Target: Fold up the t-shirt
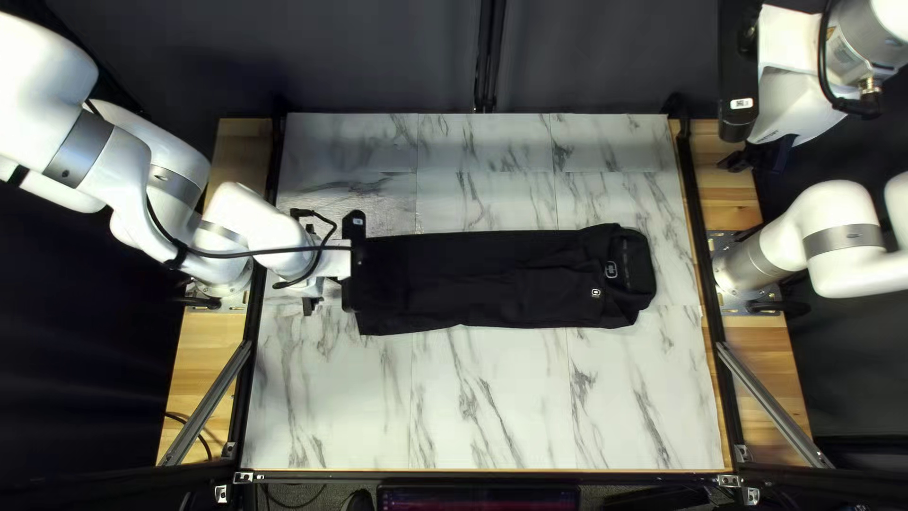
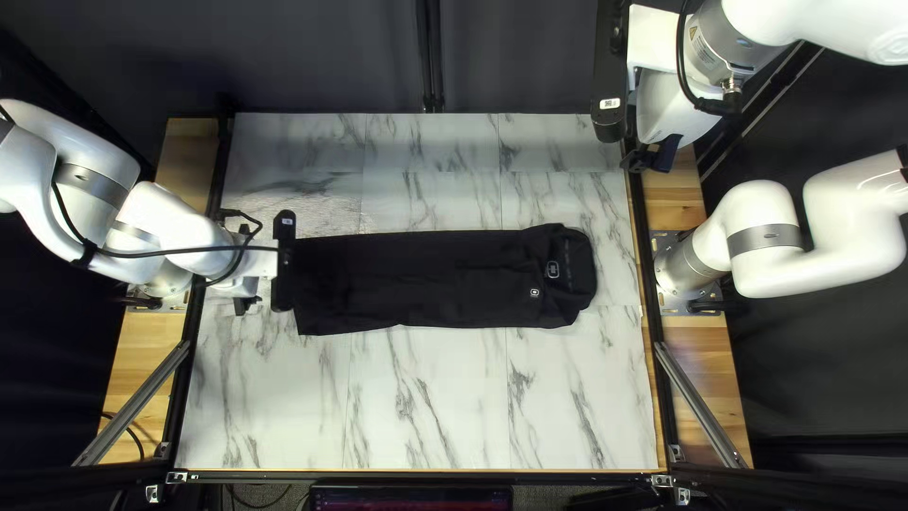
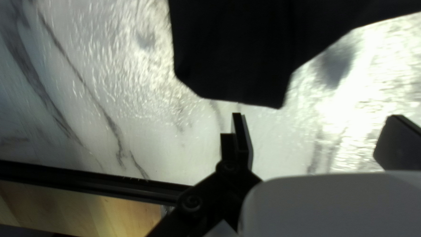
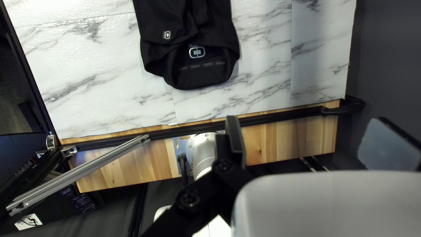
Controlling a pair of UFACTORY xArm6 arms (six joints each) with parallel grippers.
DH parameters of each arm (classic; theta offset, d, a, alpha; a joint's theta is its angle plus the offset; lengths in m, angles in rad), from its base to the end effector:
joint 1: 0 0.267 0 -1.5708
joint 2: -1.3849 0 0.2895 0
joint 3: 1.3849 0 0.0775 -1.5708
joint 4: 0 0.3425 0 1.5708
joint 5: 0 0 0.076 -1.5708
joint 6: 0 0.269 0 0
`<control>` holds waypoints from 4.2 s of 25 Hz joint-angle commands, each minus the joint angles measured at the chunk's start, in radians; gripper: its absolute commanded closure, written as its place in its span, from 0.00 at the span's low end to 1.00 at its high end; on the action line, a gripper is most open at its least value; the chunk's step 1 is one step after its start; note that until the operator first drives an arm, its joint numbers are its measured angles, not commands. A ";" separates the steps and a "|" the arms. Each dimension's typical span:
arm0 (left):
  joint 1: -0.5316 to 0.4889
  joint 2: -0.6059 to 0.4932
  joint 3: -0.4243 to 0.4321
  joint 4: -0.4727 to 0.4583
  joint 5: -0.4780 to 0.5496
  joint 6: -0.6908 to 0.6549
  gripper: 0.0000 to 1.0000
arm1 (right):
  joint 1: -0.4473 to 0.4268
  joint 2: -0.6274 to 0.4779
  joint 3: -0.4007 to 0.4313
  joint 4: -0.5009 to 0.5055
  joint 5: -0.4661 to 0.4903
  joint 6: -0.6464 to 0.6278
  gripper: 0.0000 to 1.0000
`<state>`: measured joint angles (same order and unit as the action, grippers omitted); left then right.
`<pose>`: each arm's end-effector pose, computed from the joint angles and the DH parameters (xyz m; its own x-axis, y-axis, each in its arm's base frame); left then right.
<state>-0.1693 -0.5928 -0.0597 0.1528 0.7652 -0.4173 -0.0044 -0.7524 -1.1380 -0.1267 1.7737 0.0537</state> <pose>0.2019 -0.0142 0.0329 0.9883 0.1356 -0.0700 0.1256 -0.9832 -0.1321 0.2514 -0.0363 0.4363 0.9888 -0.0830 0.1242 -0.0973 -0.9888 0.1135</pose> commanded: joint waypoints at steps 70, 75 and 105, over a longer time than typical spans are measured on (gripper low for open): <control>0.089 0.426 -0.376 0.196 0.026 0.141 0.00 | 0.000 0.000 0.000 0.000 0.000 0.000 0.00; 0.084 0.388 -0.413 0.207 0.071 0.151 0.00 | 0.000 0.000 0.000 0.000 0.000 0.000 0.00; 0.101 0.361 -0.362 0.178 0.075 0.122 0.00 | 0.000 0.000 0.000 0.000 0.000 0.000 0.00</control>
<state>-0.0757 -0.2215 -0.4090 0.3267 0.8469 -0.3073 -0.0044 -0.7524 -1.1380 -0.1267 1.7737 0.0537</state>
